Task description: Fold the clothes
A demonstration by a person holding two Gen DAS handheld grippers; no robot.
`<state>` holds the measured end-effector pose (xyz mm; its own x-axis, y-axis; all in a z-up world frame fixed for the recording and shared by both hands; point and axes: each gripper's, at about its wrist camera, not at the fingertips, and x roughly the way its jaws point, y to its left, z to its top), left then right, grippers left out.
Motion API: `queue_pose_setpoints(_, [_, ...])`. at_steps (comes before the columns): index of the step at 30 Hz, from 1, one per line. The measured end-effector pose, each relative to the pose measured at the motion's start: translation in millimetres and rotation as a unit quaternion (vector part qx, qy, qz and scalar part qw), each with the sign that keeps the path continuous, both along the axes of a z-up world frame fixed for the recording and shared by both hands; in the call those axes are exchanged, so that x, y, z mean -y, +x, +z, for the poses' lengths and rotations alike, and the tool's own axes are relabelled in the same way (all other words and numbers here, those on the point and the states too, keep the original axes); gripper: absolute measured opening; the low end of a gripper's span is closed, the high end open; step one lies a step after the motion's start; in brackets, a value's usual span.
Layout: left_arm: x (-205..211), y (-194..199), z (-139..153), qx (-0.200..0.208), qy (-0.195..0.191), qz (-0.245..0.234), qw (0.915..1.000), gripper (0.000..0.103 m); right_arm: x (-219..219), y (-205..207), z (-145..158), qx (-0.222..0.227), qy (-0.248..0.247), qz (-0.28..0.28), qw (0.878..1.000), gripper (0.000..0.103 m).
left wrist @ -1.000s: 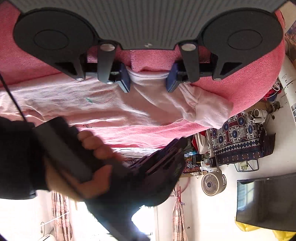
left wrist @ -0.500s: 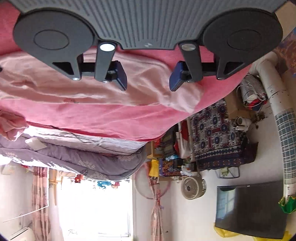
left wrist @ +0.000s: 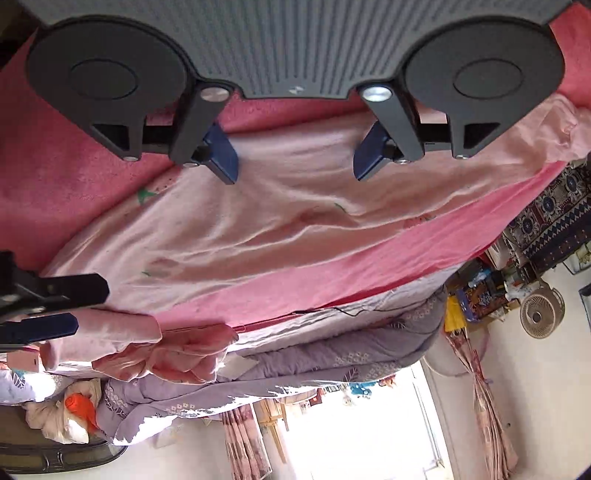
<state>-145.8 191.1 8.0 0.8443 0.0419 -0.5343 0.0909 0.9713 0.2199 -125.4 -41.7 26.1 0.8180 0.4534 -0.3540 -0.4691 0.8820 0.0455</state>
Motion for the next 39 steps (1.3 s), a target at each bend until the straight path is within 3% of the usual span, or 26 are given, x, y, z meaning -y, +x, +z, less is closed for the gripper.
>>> queue_pose_setpoints(2, [-5.6, -7.4, 3.6, -0.005, -0.024, 0.003, 0.9997, 0.071, 2.9, 15.8, -19.4, -0.059, -0.026, -0.047, 0.997, 0.088])
queue_pose_setpoints(6, [-24.9, 7.6, 34.2, 0.017, -0.108, 0.033, 0.9935, 0.076, 9.4, -12.7, -40.1, -0.013, -0.031, -0.043, 0.998, 0.088])
queue_pose_setpoints(7, [-24.5, 16.0, 38.1, 0.029, -0.114, 0.041, 0.9922, 0.085, 11.2, -21.5, -43.3, -0.001, -0.035, -0.042, 0.999, 0.089])
queue_pose_setpoints(8, [-20.5, 27.2, 38.9, 0.04, -0.107, 0.05, 0.9923, 0.093, 13.4, -27.9, -45.8, 0.002, -0.038, -0.038, 0.999, 0.09])
queue_pose_setpoints(12, [-13.4, 37.4, 16.0, 0.025, -0.064, 0.071, 0.9951, 0.094, 24.7, -41.7, -42.2, 0.002, -0.048, -0.015, 0.999, 0.091])
queue_pose_setpoints(14, [-10.6, 39.1, 2.0, 0.012, -0.041, 0.081, 0.9958, 0.094, 30.1, -43.0, -29.6, -0.014, -0.03, -0.014, 0.999, 0.103])
queue_pose_setpoints(15, [-9.3, 40.0, -5.1, 0.005, -0.03, 0.085, 0.9959, 0.094, 32.1, -41.9, -22.3, -0.019, -0.013, -0.012, 1.0, 0.103])
queue_pose_setpoints(18, [-18.1, 21.9, -7.9, -0.01, -0.051, 0.089, 0.9947, 0.094, 27.5, -26.4, -2.9, -0.012, 0.021, 0.005, 1.0, 0.103])
queue_pose_setpoints(22, [-16.7, -5.5, -4.0, -0.012, -0.042, 0.093, 0.9947, 0.094, -1.3, 9.7, 7.4, 0.011, 0.028, 0.001, 1.0, 0.103])
queue_pose_setpoints(26, [-18.4, -10.8, 12.7, -0.028, -0.041, 0.089, 0.9947, 0.094, -34.7, 42.2, -21.8, -0.081, -0.063, -0.002, 0.995, 0.103])
queue_pose_setpoints(27, [-20.9, -7.9, 18.8, -0.029, -0.046, 0.088, 0.9947, 0.094, -35.6, 39.7, -30.2, -0.076, -0.068, -0.003, 0.995, 0.103])
queue_pose_setpoints(33, [-22.3, 66.5, 63.8, -0.006, -0.114, 0.043, 0.9926, 0.092, -17.9, 17.3, -40.8, -0.058, -0.042, 0.021, 0.997, 0.103])
queue_pose_setpoints(36, [-1.9, 122.4, 61.0, -0.039, -0.088, 0.015, 0.9952, 0.092, -16.9, 17.0, -41.0, -0.052, -0.037, 0.022, 0.998, 0.103])
queue_pose_setpoints(39, [21.7, 168.2, 34.0, -0.117, -0.045, -0.024, 0.9918, 0.085, -14.4, 13.3, -41.7, -0.043, -0.031, 0.023, 0.998, 0.103])
